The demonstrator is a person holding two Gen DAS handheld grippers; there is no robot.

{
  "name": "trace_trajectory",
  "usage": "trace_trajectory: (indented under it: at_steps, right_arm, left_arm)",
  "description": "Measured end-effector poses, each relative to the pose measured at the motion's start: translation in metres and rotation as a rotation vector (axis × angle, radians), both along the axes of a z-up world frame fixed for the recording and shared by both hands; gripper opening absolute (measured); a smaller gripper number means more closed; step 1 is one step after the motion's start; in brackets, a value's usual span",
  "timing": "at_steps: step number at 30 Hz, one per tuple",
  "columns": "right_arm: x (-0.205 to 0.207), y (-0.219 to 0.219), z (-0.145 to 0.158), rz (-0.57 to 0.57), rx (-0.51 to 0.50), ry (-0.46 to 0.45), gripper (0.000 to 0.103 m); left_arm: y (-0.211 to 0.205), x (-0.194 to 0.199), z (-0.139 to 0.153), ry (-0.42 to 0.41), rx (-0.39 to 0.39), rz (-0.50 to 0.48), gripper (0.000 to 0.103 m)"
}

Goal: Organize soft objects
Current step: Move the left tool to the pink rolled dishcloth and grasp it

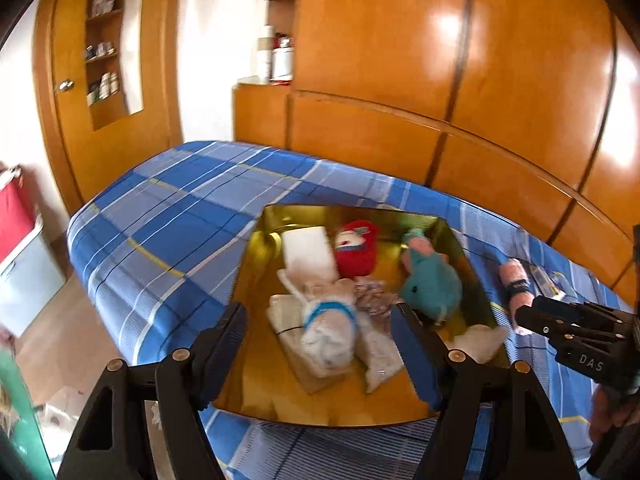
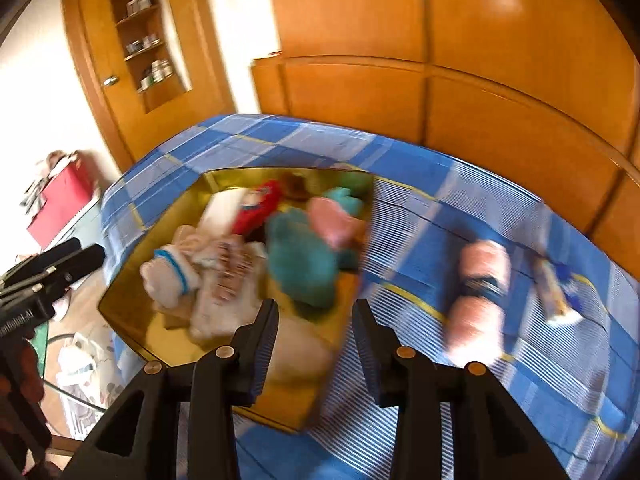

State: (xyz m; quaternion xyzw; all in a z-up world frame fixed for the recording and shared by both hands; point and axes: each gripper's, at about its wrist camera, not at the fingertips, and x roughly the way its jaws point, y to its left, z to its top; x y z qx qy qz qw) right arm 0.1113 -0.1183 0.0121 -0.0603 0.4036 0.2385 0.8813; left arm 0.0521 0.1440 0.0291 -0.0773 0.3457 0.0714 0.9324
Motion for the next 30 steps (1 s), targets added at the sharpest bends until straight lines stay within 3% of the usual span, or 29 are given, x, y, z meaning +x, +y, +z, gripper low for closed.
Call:
trace_trajectory:
  at_steps: [19,24,30]
  right_arm:
    - [-0.003,-0.191,-0.026,-0.392,-0.039,0.018,0.038]
    - [-0.003,-0.227,-0.037,-0.500,0.013,0.041,0.038]
    - [-0.004,-0.238,-0.040,-0.525,0.058,0.054,0.038]
  left_arm:
    - [-0.127,0.029,0.012,0.011,0.102,-0.311,0.074]
    - [-0.168,0.047,0.011,0.042,0.080,-0.402,0.074]
    - [-0.217,0.080,-0.003,0.110,0.042,-0.468,0.074]
